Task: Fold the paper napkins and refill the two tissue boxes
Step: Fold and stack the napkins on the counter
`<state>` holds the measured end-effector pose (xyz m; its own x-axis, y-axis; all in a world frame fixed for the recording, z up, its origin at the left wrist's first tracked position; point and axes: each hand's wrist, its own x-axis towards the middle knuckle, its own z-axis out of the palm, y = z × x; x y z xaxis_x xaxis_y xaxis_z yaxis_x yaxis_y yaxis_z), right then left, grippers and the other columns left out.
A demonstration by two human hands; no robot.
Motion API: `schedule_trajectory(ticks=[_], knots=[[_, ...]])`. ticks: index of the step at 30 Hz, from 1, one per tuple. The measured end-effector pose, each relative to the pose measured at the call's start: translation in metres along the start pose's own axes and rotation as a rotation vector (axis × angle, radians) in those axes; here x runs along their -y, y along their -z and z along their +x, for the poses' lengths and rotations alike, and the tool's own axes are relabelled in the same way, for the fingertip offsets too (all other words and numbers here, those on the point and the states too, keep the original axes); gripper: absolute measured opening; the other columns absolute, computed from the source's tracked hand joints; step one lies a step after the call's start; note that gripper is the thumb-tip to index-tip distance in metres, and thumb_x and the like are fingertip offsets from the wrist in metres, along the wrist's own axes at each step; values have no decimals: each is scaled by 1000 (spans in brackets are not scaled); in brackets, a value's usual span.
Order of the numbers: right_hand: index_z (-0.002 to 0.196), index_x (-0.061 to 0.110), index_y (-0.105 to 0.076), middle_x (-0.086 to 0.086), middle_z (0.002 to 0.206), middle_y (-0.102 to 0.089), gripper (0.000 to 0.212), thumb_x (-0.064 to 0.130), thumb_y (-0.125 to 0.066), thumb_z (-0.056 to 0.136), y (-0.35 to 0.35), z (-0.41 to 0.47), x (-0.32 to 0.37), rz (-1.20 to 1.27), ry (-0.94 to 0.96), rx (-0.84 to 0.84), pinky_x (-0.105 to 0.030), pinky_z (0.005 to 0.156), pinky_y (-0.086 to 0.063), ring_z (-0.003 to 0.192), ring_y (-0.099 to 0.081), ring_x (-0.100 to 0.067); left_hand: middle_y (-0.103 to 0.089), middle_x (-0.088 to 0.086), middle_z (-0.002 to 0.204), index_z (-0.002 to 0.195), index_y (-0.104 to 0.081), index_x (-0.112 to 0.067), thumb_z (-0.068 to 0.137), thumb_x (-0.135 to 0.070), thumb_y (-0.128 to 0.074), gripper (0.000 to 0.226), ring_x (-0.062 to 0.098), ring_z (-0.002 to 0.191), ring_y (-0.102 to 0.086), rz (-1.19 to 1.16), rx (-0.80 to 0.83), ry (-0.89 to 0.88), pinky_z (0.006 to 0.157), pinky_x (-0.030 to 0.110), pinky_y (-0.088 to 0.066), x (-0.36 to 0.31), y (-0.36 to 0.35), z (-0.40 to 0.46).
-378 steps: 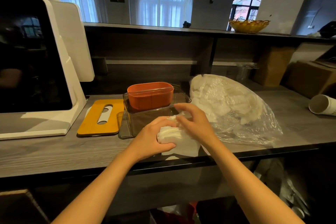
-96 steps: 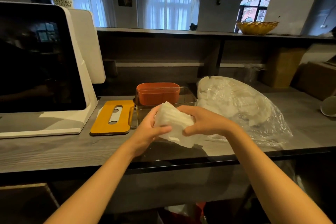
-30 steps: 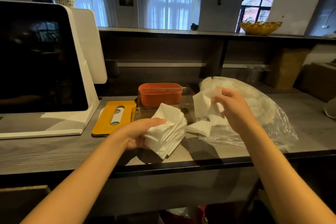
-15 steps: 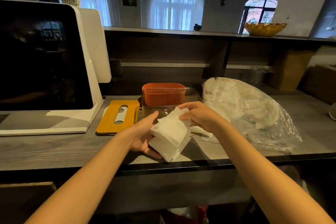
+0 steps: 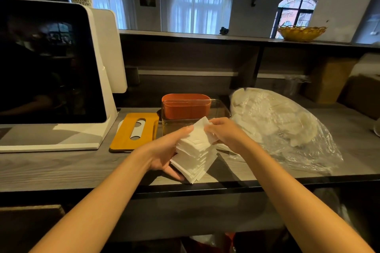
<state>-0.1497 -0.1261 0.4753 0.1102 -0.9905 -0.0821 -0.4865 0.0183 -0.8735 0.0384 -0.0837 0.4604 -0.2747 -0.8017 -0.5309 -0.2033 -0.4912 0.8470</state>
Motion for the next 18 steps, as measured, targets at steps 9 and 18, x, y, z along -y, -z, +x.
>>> schedule_trajectory(ticks=[9,18], knots=[[106,17,-75,-1,105,-72,17,11,-66,93,9,6,-3,-23,93,62,-37,88,-59,98,-70,-19,-61,7,121,127,-52,-33,82,-68,-58,57,30,108,-63,67,-27,-30,75,50,-62,-1,-8,-5],[94,7,-72,-7,92,-67,20,22,-59,96,-12,0,-13,-112,66,-156,-28,71,-47,83,-59,-17,-63,8,119,133,-48,-24,87,-46,-72,56,26,107,-64,173,-94,-81,77,44,-63,3,-10,8]])
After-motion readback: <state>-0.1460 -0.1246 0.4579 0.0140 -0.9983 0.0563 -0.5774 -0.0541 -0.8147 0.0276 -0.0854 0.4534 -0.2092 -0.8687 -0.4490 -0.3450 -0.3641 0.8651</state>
